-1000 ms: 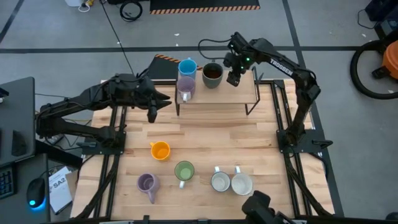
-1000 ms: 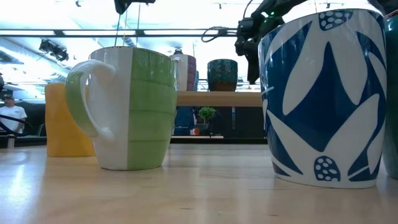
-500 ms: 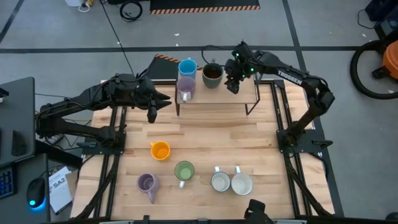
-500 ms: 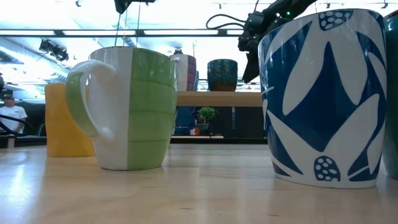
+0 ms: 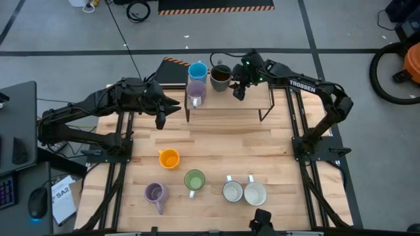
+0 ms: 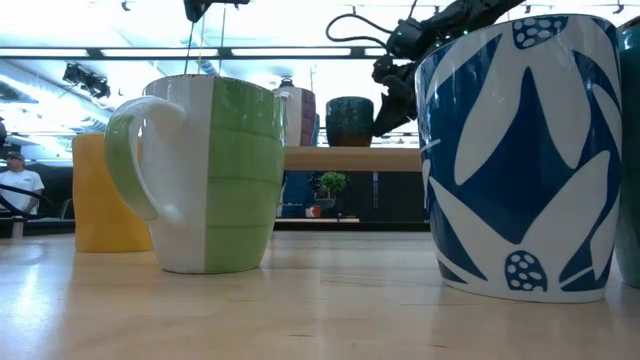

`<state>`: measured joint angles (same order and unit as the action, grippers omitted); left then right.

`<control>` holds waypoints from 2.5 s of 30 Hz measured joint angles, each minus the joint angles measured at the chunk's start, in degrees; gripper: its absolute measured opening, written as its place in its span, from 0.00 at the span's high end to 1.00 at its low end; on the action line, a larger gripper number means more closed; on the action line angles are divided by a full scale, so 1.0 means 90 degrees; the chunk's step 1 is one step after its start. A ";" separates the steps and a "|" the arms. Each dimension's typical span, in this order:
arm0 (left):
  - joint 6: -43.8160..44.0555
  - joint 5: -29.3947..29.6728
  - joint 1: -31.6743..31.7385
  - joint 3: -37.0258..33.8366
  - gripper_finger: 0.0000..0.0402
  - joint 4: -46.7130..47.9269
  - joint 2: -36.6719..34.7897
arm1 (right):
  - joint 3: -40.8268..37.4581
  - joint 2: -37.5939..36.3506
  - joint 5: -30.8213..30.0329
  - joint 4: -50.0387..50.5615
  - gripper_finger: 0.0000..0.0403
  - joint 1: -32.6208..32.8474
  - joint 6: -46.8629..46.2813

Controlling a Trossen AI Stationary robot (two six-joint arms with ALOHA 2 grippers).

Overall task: Place coffee mugs
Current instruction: Put the blue patterned mug on the shelf, then put the yellow mug on the shelf

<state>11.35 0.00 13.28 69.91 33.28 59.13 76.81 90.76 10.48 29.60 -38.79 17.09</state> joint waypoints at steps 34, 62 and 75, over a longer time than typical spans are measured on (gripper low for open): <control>-0.0005 -0.1371 -0.0112 -0.0007 0.71 0.1927 0.0071 | 0.0003 -0.0838 -0.0639 0.0574 0.54 0.1414 -0.1568; 0.4255 -0.0036 -0.2000 -0.0002 0.71 0.2544 0.1708 | 0.0530 -0.0835 -0.2417 0.0504 0.54 0.5862 -0.4118; 0.6449 -0.0007 -0.2571 -0.0002 0.71 0.2036 0.2918 | 0.0530 -0.0835 -0.3371 0.0511 0.54 0.7386 -0.4219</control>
<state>69.40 -0.06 -9.87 69.89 51.60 85.39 81.58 83.24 -19.86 34.20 27.69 -20.88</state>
